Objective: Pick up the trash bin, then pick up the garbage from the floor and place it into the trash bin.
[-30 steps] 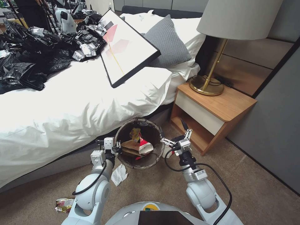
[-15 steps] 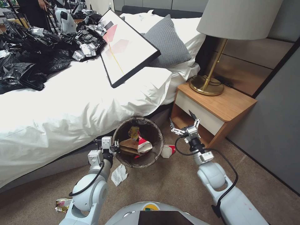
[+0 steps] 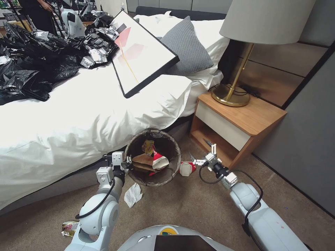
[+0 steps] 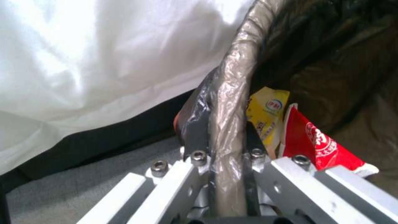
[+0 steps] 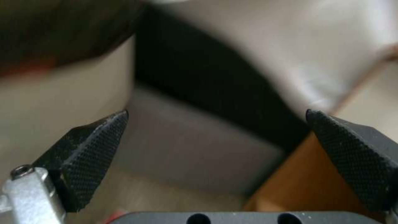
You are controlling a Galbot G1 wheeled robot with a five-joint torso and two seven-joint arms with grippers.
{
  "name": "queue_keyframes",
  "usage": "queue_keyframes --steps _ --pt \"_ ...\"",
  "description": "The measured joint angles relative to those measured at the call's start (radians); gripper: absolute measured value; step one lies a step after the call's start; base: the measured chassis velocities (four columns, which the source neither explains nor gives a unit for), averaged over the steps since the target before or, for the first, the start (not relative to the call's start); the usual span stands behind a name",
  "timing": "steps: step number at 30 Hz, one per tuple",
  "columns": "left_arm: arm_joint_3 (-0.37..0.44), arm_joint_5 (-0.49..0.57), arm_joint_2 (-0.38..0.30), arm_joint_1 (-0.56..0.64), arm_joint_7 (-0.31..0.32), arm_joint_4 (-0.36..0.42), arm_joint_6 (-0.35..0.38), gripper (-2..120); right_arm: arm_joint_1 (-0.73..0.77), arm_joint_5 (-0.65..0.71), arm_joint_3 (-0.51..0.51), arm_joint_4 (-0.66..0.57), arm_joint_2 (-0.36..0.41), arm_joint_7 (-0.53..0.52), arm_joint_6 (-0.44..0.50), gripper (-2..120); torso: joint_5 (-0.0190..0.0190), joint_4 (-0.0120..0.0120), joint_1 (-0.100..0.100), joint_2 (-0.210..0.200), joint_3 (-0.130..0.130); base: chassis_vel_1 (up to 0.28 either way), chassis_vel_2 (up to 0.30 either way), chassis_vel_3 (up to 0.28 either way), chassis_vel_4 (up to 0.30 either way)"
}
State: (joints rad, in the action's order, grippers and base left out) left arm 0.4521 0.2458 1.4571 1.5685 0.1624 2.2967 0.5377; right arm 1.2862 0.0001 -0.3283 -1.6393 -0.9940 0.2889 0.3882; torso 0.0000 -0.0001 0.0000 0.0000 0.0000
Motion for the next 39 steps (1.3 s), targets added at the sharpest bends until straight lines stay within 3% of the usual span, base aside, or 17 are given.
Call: queue_keyframes --steps 13,22,25,39 --pt "-0.005 -0.008 0.009 -0.001 -0.001 -0.003 -0.002 0 -0.259 -0.06 0.218 0.343 0.033 0.186 0.007 100 0.0001 0.0001 0.0 0.0 0.0 0.0 0.0 0.0 0.0" --pt "-0.007 -0.014 0.015 -0.001 -0.001 -0.012 -0.004 0 -0.354 -0.05 0.306 0.453 0.024 0.251 -0.018 100 0.0 0.0001 0.0 0.0 0.0 0.0 0.0 0.0 0.0" --pt "-0.01 -0.02 0.019 0.0 -0.002 -0.015 -0.006 0 -0.413 -0.054 0.351 0.542 0.008 0.289 -0.018 100 0.0 0.0001 0.0 0.0 0.0 0.0 0.0 0.0 0.0" --pt "-0.009 -0.021 0.02 0.003 -0.002 -0.015 -0.007 0 -0.539 -0.088 0.39 0.758 -0.062 0.309 0.001 100 0.0001 0.0001 0.0 0.0 0.0 0.0 0.0 0.0 0.0"
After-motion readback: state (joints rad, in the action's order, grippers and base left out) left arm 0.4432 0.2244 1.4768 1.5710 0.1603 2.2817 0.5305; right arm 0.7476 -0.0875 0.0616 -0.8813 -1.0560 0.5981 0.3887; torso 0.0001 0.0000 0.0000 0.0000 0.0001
